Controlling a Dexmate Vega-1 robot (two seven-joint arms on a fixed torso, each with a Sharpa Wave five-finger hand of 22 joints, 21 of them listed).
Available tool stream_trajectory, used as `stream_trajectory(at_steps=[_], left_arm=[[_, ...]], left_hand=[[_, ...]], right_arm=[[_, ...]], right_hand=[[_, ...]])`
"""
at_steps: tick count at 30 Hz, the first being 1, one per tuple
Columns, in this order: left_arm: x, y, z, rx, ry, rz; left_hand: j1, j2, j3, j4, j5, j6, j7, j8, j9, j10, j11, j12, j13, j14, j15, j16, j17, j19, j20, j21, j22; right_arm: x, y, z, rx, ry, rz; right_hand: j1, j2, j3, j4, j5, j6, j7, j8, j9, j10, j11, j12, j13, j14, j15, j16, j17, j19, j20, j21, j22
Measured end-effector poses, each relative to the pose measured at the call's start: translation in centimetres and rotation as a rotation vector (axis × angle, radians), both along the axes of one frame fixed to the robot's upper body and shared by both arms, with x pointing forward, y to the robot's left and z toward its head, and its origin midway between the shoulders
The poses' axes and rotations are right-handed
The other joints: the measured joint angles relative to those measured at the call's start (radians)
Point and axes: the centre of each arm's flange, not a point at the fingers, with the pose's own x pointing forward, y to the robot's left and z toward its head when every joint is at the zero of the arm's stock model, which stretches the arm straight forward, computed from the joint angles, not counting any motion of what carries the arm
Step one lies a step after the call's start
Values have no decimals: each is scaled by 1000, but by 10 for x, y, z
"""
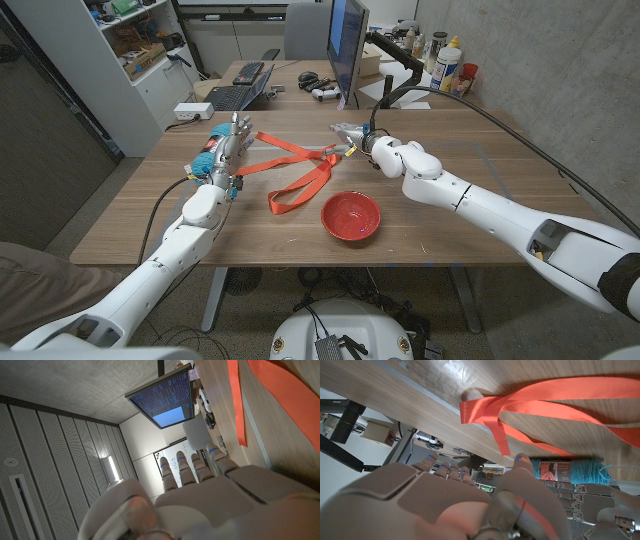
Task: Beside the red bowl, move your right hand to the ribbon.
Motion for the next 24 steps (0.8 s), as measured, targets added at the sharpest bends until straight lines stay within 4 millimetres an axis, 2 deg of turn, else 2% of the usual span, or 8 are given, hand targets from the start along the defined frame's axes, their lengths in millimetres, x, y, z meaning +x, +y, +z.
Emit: stream_trajectory(at_steps=[16,20,24], left_arm=[[-2,1,-1,-6,-5,0],[-2,1,-1,-8,-6,0],[-2,1,-1,-8,-8,-1]], left_hand=[[5,5,4,-4,0,17,10,0,0,14,7,3,0,0,0,0,0,5,-6,0,0],[5,5,4,-4,-4,24,17,0,0,22,14,3,0,0,0,0,0,2,-31,0,0],[11,11,4,-4,-4,30,23,0,0,22,14,3,0,0,0,0,0,2,-31,0,0]], right_arm=[[7,5,-1,-20,19,6],[9,5,-2,-28,26,3],[11,5,-2,-34,28,-1]], right_hand=[[-12,12,-4,4,0,-11,-3,0,0,4,-4,7,0,0,0,0,0,0,0,0,0],[-12,12,-4,4,0,-11,-3,0,0,4,-4,7,0,0,0,0,0,0,0,0,0],[-16,8,-8,8,0,-14,0,0,0,4,-4,7,0,0,0,0,0,0,0,0,0]])
